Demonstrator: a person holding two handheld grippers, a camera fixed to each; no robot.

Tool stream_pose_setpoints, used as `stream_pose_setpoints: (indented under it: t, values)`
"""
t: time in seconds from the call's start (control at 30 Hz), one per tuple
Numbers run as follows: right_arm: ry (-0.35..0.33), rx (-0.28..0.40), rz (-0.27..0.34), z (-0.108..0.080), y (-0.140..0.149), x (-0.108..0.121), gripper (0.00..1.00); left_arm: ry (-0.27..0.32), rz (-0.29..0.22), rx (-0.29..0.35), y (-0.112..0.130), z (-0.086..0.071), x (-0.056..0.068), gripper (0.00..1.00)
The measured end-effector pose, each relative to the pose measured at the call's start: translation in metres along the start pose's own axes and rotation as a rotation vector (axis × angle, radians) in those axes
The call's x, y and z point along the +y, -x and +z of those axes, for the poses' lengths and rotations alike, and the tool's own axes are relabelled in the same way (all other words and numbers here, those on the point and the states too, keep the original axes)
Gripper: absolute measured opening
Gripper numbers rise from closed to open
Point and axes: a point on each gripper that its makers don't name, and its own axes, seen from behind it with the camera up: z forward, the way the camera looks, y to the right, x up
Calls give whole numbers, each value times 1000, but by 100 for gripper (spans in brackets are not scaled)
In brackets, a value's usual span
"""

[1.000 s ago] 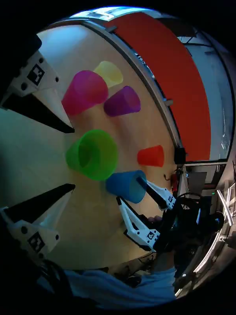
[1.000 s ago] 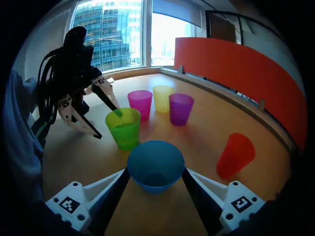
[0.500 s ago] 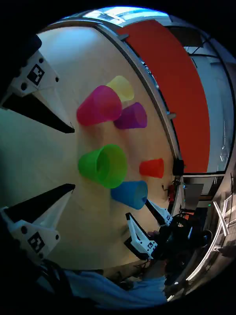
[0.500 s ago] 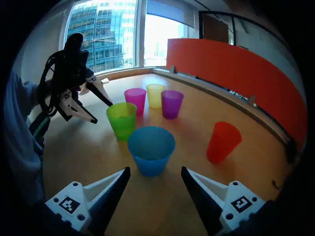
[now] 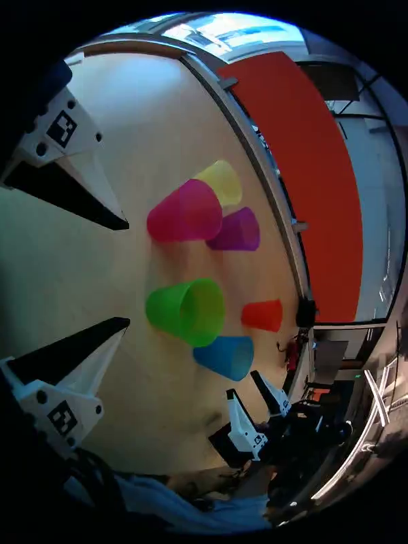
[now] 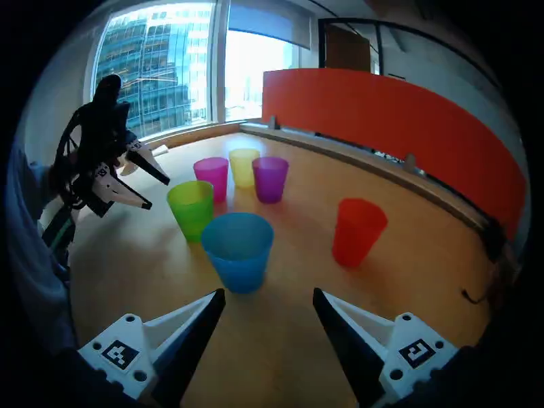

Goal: Pour water

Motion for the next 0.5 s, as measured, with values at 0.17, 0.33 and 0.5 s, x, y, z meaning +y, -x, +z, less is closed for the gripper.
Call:
stream_pose_setpoints:
  t: [0.17, 0.33, 0.5]
  values:
    - [60, -2, 31, -2, 4, 11, 100, -61, -36, 10, -1, -3, -15, 95]
    - [120, 2, 68, -4, 7, 22, 100, -133, -71, 38, -4, -6, -31, 95]
    - [178, 30, 109, -7, 3, 35, 100, -205, -111, 67, -5, -11, -46, 95]
